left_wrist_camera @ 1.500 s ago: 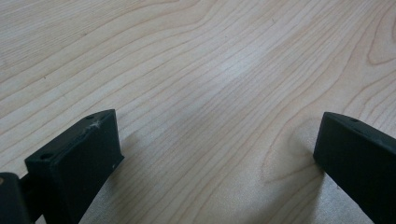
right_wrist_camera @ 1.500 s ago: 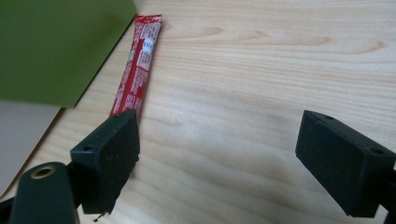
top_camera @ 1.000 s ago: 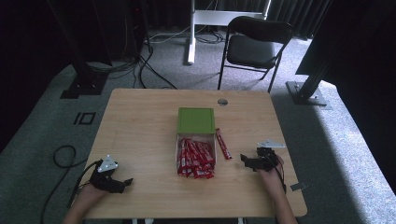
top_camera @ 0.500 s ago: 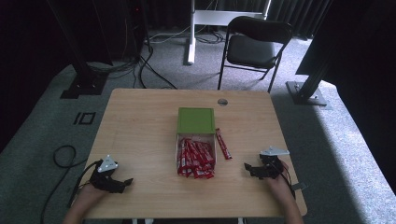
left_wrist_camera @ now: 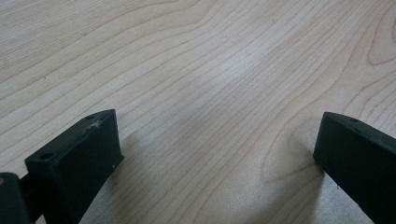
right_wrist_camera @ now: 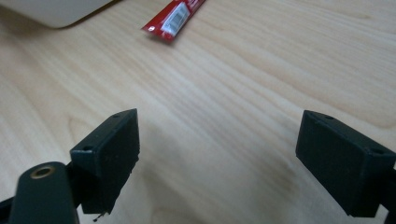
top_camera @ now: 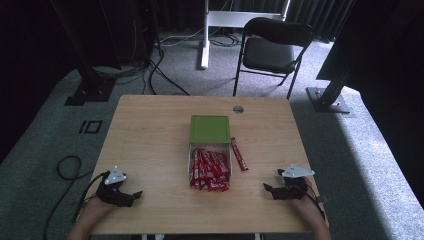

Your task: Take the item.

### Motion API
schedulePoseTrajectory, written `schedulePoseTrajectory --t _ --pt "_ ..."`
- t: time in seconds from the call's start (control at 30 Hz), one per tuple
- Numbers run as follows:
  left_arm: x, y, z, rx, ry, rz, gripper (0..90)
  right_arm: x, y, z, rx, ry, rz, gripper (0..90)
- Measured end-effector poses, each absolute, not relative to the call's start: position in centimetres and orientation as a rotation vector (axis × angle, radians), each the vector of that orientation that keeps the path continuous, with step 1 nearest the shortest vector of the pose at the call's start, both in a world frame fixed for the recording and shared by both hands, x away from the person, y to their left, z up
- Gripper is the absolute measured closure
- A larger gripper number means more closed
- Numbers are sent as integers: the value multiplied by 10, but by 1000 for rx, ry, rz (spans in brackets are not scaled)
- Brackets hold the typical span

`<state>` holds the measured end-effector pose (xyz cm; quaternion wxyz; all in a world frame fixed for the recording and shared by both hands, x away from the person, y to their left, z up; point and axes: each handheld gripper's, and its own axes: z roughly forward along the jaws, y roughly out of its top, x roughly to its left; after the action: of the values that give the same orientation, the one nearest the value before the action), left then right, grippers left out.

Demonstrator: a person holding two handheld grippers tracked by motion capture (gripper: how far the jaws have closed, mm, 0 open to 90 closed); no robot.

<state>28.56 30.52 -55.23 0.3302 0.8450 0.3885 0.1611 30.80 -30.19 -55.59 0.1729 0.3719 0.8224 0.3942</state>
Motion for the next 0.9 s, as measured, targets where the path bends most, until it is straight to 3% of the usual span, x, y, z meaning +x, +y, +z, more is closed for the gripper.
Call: schedulePoseTrajectory --t 0.9 --pt "285 305 -552 2209 1018 420 15 280 -313 -559 1006 2437 1055 120"
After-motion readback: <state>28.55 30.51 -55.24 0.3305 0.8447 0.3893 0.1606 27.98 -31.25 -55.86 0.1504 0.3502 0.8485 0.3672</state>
